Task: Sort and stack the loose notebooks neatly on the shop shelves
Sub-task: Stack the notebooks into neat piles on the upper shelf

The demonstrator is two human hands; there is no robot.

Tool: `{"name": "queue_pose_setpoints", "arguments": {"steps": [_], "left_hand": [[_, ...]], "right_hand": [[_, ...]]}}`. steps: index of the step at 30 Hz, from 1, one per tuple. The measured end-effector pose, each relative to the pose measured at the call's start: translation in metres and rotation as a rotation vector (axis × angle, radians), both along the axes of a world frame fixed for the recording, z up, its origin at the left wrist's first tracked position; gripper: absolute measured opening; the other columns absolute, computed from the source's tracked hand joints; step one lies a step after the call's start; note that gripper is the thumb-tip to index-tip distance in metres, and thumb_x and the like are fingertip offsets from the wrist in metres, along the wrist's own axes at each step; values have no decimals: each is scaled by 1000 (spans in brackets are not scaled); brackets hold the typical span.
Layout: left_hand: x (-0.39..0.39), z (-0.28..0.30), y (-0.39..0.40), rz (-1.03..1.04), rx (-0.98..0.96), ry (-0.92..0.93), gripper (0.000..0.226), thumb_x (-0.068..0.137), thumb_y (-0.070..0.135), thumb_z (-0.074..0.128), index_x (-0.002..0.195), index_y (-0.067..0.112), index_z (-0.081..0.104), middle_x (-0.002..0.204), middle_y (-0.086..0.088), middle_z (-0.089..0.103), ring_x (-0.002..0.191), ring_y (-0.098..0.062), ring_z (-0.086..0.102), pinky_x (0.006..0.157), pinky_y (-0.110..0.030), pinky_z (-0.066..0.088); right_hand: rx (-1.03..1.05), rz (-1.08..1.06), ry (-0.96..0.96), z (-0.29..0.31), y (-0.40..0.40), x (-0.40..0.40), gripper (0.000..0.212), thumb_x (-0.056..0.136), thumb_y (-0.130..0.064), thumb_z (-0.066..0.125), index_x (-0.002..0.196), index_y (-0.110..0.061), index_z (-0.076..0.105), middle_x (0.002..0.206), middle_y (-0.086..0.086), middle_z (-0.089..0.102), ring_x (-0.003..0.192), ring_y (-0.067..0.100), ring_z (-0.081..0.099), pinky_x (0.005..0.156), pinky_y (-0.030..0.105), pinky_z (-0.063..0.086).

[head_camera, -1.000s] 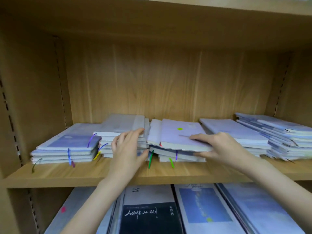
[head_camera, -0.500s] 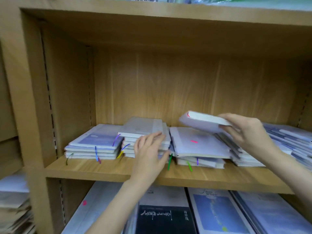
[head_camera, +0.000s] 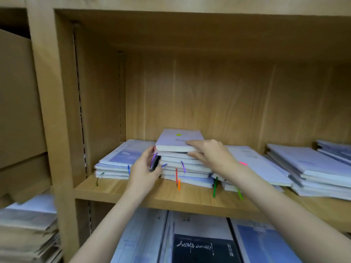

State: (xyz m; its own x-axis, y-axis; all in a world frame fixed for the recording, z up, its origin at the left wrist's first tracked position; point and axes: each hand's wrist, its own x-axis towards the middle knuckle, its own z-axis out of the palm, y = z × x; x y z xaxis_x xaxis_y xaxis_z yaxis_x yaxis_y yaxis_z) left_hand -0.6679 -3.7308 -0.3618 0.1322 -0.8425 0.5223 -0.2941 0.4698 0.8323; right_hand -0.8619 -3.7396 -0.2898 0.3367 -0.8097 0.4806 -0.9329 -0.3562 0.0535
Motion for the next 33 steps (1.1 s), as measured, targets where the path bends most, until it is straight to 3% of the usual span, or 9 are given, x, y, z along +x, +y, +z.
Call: {"name": "queue_pose_setpoints", "arguments": {"steps": [5, 9, 12, 17, 21, 23, 25, 28, 33], "left_hand": [[-9, 1, 10, 31, -29, -124, 60, 82, 6, 61, 137, 21, 43, 120, 11, 58, 116, -10, 52, 89, -19, 37], [-12, 3, 19, 106, -86, -186, 60, 87, 7, 58, 141, 18, 36, 133, 5, 49, 122, -9, 43, 93, -17, 31], [-21, 0, 31, 263, -274, -207, 49, 88, 3, 54, 135, 12, 44, 129, -1, 49, 121, -13, 41, 95, -14, 26], [-55, -3, 40, 211, -477, -326, 42, 82, 13, 39, 122, 10, 50, 118, -2, 50, 113, -11, 42, 99, -7, 23], [-84, -6, 37, 91, -474, -373, 44, 79, 18, 38, 120, 10, 52, 117, -3, 52, 111, -13, 44, 99, -13, 26], [-90, -9, 34, 64, -477, -413, 44, 79, 22, 40, 119, 10, 53, 117, -4, 52, 111, -15, 45, 97, -20, 30], [-94, -8, 32, 36, -468, -424, 46, 79, 28, 43, 120, 11, 52, 118, -3, 53, 112, -15, 45, 97, -23, 31], [-103, 6, 28, 1, -477, -359, 52, 80, 35, 50, 125, 9, 49, 118, -1, 51, 112, -12, 44, 96, -22, 33], [-125, 41, 26, -183, -488, -286, 50, 78, 23, 62, 125, 27, 45, 120, 15, 46, 115, 6, 42, 98, -13, 33]], "right_hand": [[-2, 130, -90, -9, 2, -6, 44, 97, -37, 46, 138, -21, 43, 141, -2, 48, 125, 23, 47, 96, 35, 41], [60, 195, -194, -6, 13, -29, 50, 94, -36, 51, 139, -16, 42, 138, 3, 51, 123, 20, 47, 96, 22, 32], [55, 120, -250, -1, 31, -73, 57, 88, -44, 56, 139, -21, 41, 141, -2, 47, 130, 16, 41, 100, 23, 29], [432, 17, -69, -12, 61, -140, 94, 59, -78, 60, 139, -46, 22, 145, -20, 23, 137, -1, 18, 107, 13, 15], [164, 9, -164, -23, 62, -153, 53, 82, -35, 69, 131, -24, 54, 130, -12, 55, 120, 5, 50, 89, 6, 30], [39, 11, -285, -16, 64, -155, 31, 84, -29, 67, 112, -16, 69, 91, -11, 71, 81, -3, 59, 70, 9, 36], [-103, 4, -402, 1, 66, -163, 22, 85, -25, 66, 87, -4, 73, 49, -9, 57, 54, 3, 50, 55, 17, 33], [-140, 40, -407, 23, 74, -168, 14, 79, -19, 73, 77, -6, 73, 58, 8, 64, 54, 7, 50, 53, 20, 31], [-189, 222, -427, 39, 94, -155, 12, 74, -13, 77, 85, -11, 77, 80, -8, 72, 80, 1, 65, 68, 18, 47]]}}
